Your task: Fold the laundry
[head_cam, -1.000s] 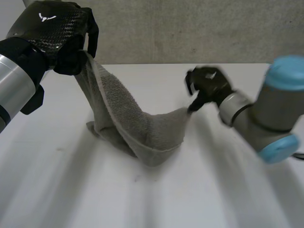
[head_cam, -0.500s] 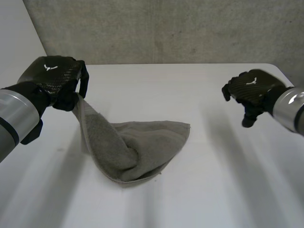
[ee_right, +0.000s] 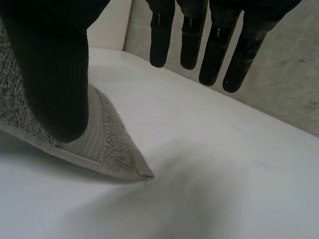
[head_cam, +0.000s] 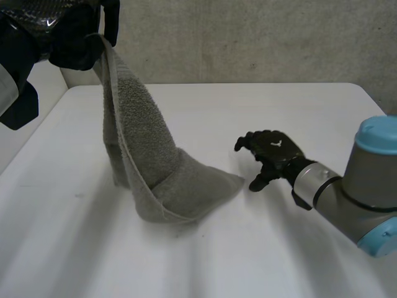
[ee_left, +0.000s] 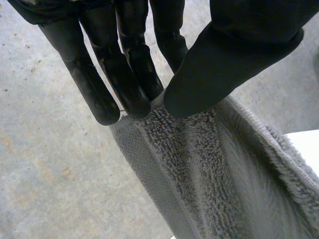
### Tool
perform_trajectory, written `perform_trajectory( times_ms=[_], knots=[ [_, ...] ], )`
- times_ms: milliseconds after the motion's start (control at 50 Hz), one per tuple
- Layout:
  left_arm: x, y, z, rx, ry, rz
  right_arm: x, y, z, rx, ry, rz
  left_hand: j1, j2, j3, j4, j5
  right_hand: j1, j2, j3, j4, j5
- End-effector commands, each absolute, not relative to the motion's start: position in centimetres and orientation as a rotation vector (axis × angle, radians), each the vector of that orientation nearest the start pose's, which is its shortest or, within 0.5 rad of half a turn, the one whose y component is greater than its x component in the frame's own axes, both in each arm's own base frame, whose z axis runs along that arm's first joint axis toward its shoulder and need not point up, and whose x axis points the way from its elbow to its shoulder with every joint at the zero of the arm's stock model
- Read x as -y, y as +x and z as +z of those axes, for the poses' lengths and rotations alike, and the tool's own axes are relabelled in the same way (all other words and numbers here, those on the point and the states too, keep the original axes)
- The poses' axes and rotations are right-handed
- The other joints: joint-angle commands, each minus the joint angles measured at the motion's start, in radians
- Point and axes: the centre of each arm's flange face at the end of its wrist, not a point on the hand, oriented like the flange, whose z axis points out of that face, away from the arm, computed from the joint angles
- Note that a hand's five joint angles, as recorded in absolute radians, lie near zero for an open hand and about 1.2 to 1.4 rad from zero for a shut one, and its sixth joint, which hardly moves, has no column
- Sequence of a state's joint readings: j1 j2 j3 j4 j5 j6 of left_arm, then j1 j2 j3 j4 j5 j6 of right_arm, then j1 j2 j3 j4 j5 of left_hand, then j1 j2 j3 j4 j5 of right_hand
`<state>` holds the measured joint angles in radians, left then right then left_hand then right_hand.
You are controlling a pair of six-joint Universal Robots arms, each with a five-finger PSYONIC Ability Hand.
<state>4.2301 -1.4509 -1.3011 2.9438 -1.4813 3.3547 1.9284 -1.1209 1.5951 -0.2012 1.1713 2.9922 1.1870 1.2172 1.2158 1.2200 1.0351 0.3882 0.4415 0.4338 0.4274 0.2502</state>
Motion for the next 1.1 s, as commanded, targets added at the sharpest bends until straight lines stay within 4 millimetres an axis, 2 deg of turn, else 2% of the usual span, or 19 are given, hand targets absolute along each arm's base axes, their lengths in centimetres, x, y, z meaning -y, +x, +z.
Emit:
perform_trajectory(
  times_ms=[20, 340, 380, 420, 440, 460, 500, 540, 600, 640, 660, 680, 700, 740, 760, 800, 980, 1020, 1100],
  knots=[
    [18.0, -25.4, 42.6, -1.993, 0.796, -2.709, 25.4, 30.1, 14.7, -1.999, -0.868, -1.469, 0.209, 0.179, 0.180, 0.176, 0.187, 0.087, 0.034, 0.042, 0.048, 0.051],
    [18.2, -25.3, 44.8, -1.921, 0.718, -2.789, 23.1, 32.8, 12.1, -1.940, -0.887, -1.400, 0.209, 0.179, 0.180, 0.176, 0.187, 0.164, 0.110, 0.118, 0.124, 0.127],
    [18.2, -25.3, 44.7, -1.923, 0.718, -2.788, 22.7, 33.1, 12.0, -1.937, -0.878, -1.383, 0.209, 0.179, 0.180, 0.176, 0.187, 0.304, 0.251, 0.259, 0.265, 0.268],
    [18.3, -25.3, 44.7, -1.927, 0.718, -2.783, 22.5, 33.4, 12.0, -1.935, -0.850, -1.361, 0.209, 0.179, 0.180, 0.176, 0.187, 0.707, 0.654, 0.662, 0.668, 0.671],
    [18.3, -25.3, 44.7, -1.927, 0.718, -2.783, 22.5, 33.4, 12.0, -1.935, -0.849, -1.361, 0.209, 0.179, 0.180, 0.176, 0.187, 0.710, 0.656, 0.664, 0.670, 0.673],
    [18.3, -25.3, 44.6, -1.929, 0.718, -2.782, 22.5, 33.4, 12.0, -1.936, -0.829, -1.350, 0.209, 0.179, 0.180, 0.176, 0.187, 0.974, 0.921, 0.929, 0.935, 0.938],
    [18.4, -25.3, 44.6, -1.931, 0.717, -2.779, 22.5, 33.4, 12.3, -1.935, -0.819, -1.348, 0.209, 0.179, 0.180, 0.176, 0.187, 1.008, 0.955, 0.962, 0.969, 0.972],
    [18.4, -25.3, 44.5, -1.933, 0.715, -2.777, 22.8, 33.4, 12.9, -1.925, -0.815, -1.376, 0.209, 0.179, 0.180, 0.176, 0.187, 1.008, 0.955, 0.963, 0.969, 0.972],
    [18.5, -25.2, 44.3, -1.940, 0.712, -2.764, 23.5, 33.1, 15.6, -1.879, -0.795, -1.463, 0.209, 0.179, 0.180, 0.176, 0.187, 1.008, 0.955, 0.963, 0.969, 0.972],
    [18.6, -25.2, 44.0, -1.955, 0.706, -2.744, 24.6, 32.1, 20.1, -1.822, -0.770, -1.621, 0.209, 0.179, 0.180, 0.176, 0.187, 1.008, 0.955, 0.963, 0.969, 0.972],
    [18.6, -25.2, 44.0, -1.955, 0.706, -2.744, 24.6, 32.1, 20.1, -1.822, -0.770, -1.622, 0.209, 0.179, 0.180, 0.176, 0.187, 1.008, 0.955, 0.963, 0.969, 0.972],
    [18.6, -25.2, 43.7, -1.967, 0.709, -2.731, 25.9, 30.4, 21.9, -1.847, -0.752, -1.700, 0.209, 0.179, 0.180, 0.176, 0.187, 1.008, 0.955, 0.963, 0.969, 0.972],
    [18.6, -25.2, 43.7, -1.967, 0.709, -2.730, 25.9, 30.4, 22.0, -1.847, -0.752, -1.701, 0.209, 0.179, 0.180, 0.176, 0.187, 1.008, 0.955, 0.963, 0.969, 0.972],
    [18.9, -25.1, 42.8, -2.007, 0.716, -2.685, 27.6, 27.1, 24.8, -1.935, -0.792, -1.803, 0.209, 0.179, 0.180, 0.176, 0.187, 1.008, 0.955, 0.963, 0.969, 0.972],
    [18.9, -25.1, 42.8, -2.007, 0.716, -2.685, 27.6, 27.1, 24.8, -1.935, -0.793, -1.804, 0.209, 0.179, 0.180, 0.176, 0.187, 1.008, 0.955, 0.963, 0.969, 0.972],
    [19.2, -25.0, 41.6, -2.058, 0.720, -2.631, 28.1, 24.5, 26.6, -2.043, -0.904, -1.851, 0.209, 0.179, 0.180, 0.176, 0.187, 1.008, 0.955, 0.963, 0.969, 0.972],
    [20.8, -23.4, 37.0, -2.212, 0.732, -2.359, 26.7, 20.8, 29.5, -2.203, -1.323, -1.905, 0.209, 0.179, 0.180, 0.176, 0.187, 1.008, 0.955, 0.963, 0.969, 0.972],
    [20.9, -23.3, 34.4, -2.255, 0.824, -2.209, 26.1, 20.0, 29.5, -2.242, -1.442, -1.874, 0.209, 0.179, 0.180, 0.176, 0.187, 1.008, 0.955, 0.963, 0.969, 0.972],
    [20.4, -23.1, 32.1, -2.272, 0.933, -2.053, 24.9, 19.6, 29.6, -2.260, -1.534, -1.821, 0.209, 0.179, 0.180, 0.176, 0.187, 1.008, 0.955, 0.963, 0.969, 0.972]
  ],
)
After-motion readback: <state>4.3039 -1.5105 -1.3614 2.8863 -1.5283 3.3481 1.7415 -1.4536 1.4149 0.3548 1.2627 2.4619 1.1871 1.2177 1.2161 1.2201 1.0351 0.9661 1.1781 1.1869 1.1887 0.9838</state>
